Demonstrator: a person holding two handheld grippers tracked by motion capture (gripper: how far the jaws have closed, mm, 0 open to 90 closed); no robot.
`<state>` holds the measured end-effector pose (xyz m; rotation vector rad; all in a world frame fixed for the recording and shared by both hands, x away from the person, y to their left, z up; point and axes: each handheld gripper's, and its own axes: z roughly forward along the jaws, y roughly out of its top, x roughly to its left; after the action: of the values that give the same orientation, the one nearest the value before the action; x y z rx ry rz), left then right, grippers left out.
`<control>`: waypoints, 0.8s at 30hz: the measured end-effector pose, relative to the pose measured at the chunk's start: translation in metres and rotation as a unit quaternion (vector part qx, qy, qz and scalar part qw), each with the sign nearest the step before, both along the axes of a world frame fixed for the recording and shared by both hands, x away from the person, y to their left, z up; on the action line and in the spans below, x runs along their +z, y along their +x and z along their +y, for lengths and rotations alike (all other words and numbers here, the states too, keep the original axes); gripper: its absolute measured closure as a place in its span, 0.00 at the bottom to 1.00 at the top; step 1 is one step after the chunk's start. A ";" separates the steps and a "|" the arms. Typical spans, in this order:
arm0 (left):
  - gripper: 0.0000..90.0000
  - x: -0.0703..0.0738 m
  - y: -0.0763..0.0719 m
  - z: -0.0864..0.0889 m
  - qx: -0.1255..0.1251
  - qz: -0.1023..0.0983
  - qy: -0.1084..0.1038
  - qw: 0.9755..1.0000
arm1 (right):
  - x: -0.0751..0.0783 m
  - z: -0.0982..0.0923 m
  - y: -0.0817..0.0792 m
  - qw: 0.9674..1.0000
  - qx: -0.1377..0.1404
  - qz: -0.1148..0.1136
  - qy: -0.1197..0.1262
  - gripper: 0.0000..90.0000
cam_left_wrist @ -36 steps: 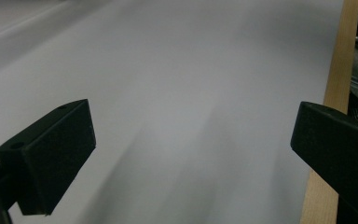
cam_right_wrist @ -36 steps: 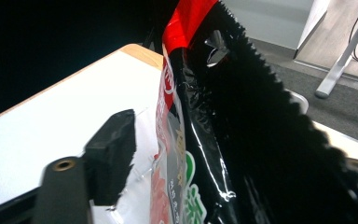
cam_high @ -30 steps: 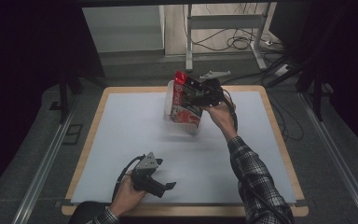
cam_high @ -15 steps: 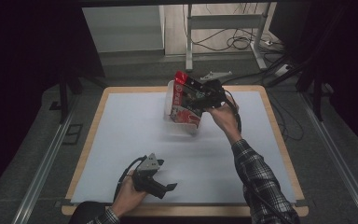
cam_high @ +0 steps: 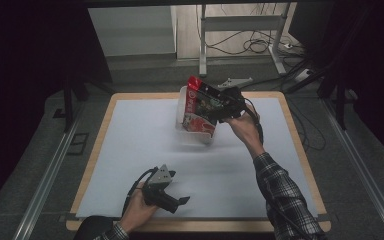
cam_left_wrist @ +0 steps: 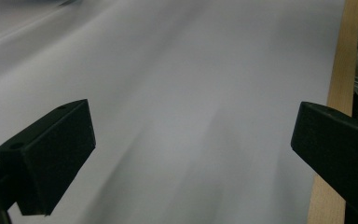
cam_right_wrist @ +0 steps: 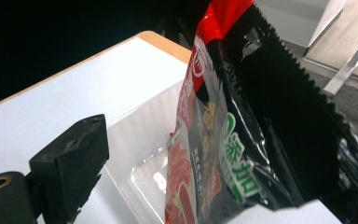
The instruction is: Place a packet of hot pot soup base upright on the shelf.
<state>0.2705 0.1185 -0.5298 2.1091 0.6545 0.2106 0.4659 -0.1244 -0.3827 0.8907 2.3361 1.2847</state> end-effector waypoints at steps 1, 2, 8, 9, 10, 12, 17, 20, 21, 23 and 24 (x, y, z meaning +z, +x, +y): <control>0.00 0.000 0.000 0.000 0.000 0.000 0.001 1.000 | 0.000 0.000 -0.001 1.000 -0.001 -0.001 -0.002 0.08; 0.00 0.000 0.000 0.000 0.000 0.000 0.001 1.000 | 0.000 0.000 -0.001 1.000 -0.001 -0.001 -0.002 0.08; 0.00 0.000 0.000 0.000 -0.001 0.001 0.001 1.000 | 0.001 -0.004 -0.006 1.000 -0.004 -0.003 -0.008 0.06; 0.00 0.000 0.000 0.000 -0.001 0.001 0.001 1.000 | 0.001 -0.005 -0.007 1.000 -0.005 -0.003 -0.007 0.06; 0.00 0.000 0.000 0.000 0.000 0.001 0.001 1.000 | 0.001 -0.005 -0.008 1.000 -0.005 -0.003 -0.007 0.06; 0.00 0.000 0.000 0.000 -0.001 0.001 0.001 1.000 | 0.002 -0.007 -0.010 1.000 -0.005 -0.004 -0.009 0.06; 0.00 0.000 0.000 -0.001 -0.001 0.000 0.001 1.000 | 0.003 -0.011 -0.014 1.000 -0.007 -0.005 -0.009 0.05; 0.00 0.000 0.000 -0.001 -0.001 0.000 0.002 1.000 | 0.002 -0.013 -0.017 1.000 -0.006 -0.004 -0.006 0.05; 0.00 0.000 0.000 -0.001 -0.001 0.000 0.002 1.000 | 0.002 -0.014 -0.017 1.000 -0.007 -0.004 -0.007 0.05; 0.00 0.000 0.000 -0.001 -0.001 0.000 0.001 1.000 | 0.000 -0.017 -0.019 1.000 -0.007 -0.005 -0.008 0.05; 0.00 0.000 0.000 -0.001 0.000 -0.001 0.001 1.000 | -0.001 -0.018 -0.020 1.000 -0.007 -0.004 -0.008 0.05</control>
<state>0.2702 0.1178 -0.5297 2.1097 0.6529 0.2135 0.4461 -0.1421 -0.3834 0.8936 2.3276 1.2589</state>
